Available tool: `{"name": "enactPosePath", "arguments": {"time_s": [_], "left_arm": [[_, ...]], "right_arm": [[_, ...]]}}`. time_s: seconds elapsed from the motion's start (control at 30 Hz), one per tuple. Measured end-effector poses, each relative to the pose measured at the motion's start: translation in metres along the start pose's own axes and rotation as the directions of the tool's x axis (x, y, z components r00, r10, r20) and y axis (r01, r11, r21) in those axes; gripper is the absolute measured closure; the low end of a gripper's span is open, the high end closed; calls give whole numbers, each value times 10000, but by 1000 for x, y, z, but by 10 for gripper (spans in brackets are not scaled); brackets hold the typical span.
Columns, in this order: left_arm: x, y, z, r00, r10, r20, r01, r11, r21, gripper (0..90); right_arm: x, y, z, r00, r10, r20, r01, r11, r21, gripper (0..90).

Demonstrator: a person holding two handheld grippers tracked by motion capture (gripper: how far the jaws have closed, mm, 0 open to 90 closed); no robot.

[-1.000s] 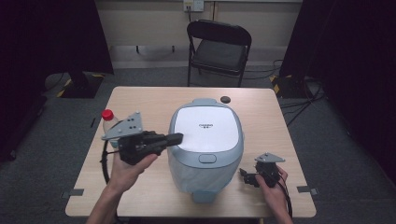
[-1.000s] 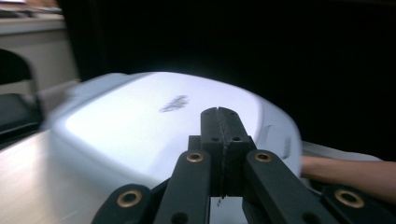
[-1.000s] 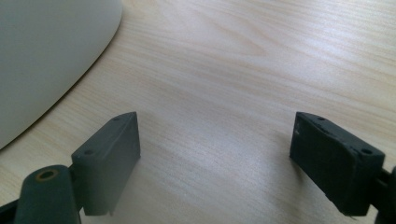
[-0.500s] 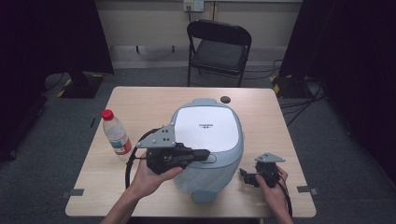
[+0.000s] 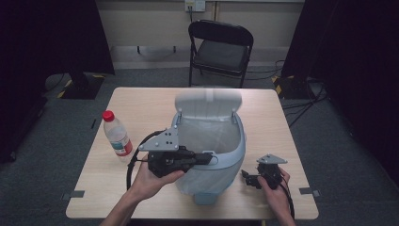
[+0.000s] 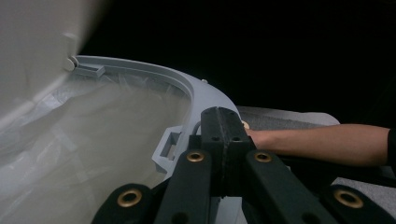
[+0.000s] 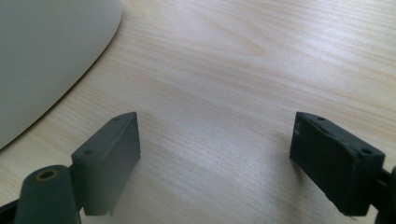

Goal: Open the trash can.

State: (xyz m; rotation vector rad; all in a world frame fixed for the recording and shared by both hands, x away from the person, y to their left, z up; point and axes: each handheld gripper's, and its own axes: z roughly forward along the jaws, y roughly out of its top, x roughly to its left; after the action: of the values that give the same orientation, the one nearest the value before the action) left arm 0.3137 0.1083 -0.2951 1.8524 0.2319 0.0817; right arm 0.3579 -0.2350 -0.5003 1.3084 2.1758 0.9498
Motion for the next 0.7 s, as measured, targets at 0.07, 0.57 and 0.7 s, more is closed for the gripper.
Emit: {"name": "enactPosePath", "arguments": {"time_s": [0.07,0.57,0.7], "left_arm": [[3,-1,-1,9998,-181,96,183,9997,-171,900],[26,-28,-61,9872,-1076,-1181,932,9882,-1212,739],[34,-40,-81,9708,-1459,-1904,1199,9827,-1414,645]], "right_arm": [[0,0,0,10000,5,0,-5,10000,-6,150],[0,0,0,10000,3,-4,-3,10000,3,150],[0,0,0,10000,-2,-3,2,10000,1,150]]}}
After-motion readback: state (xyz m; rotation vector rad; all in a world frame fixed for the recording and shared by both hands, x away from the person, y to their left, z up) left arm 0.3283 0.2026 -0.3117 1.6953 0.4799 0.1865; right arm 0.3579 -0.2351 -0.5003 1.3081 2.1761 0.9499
